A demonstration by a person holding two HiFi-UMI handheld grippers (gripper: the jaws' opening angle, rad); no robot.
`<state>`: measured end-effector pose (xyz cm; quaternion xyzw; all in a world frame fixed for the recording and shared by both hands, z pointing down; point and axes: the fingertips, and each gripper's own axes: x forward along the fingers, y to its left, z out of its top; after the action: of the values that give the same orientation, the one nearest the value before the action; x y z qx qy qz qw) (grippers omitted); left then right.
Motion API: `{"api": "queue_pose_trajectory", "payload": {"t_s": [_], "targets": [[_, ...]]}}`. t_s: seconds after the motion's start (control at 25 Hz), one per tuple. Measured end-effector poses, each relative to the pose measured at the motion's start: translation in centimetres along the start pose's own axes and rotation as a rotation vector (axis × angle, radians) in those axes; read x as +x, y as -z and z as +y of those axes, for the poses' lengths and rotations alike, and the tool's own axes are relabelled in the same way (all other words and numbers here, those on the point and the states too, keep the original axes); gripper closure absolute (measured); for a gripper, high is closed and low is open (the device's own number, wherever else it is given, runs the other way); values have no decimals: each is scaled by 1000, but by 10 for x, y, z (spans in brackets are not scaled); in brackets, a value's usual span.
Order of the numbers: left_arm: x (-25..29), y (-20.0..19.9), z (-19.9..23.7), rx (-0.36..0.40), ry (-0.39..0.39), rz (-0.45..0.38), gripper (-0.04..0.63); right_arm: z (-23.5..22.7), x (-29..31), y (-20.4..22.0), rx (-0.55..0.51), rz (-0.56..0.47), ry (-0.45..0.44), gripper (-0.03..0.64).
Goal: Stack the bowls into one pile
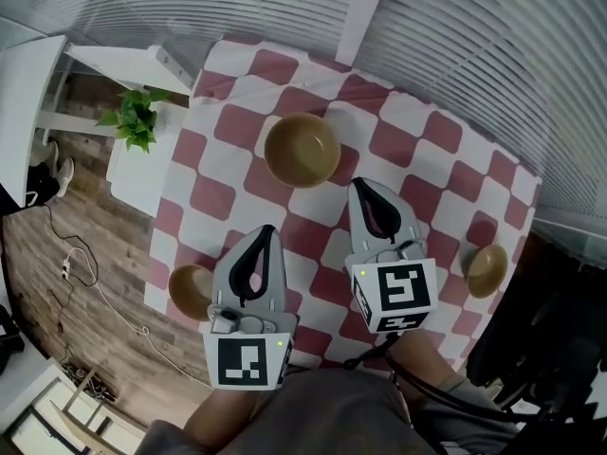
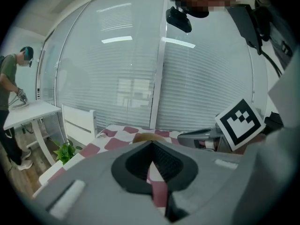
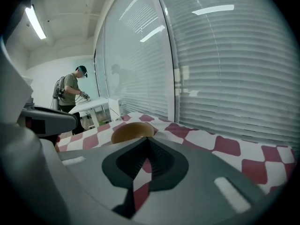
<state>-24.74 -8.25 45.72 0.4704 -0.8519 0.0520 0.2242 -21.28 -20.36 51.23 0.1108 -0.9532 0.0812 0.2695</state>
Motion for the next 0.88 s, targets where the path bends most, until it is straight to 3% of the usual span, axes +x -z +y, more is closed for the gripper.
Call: {"api": "queue_pose_trajectory", "payload": {"t_s": [0.2, 0.44, 0.88], "targets": [[28, 14, 21, -34, -2, 51, 595, -11, 37, 4, 20, 35, 16, 589], [50, 22, 35, -66, -8, 62, 595, -17, 65, -14, 31, -17, 10, 553], [62, 38, 44, -102, -10, 92, 595, -16, 77, -23, 40, -24, -4, 514]]}}
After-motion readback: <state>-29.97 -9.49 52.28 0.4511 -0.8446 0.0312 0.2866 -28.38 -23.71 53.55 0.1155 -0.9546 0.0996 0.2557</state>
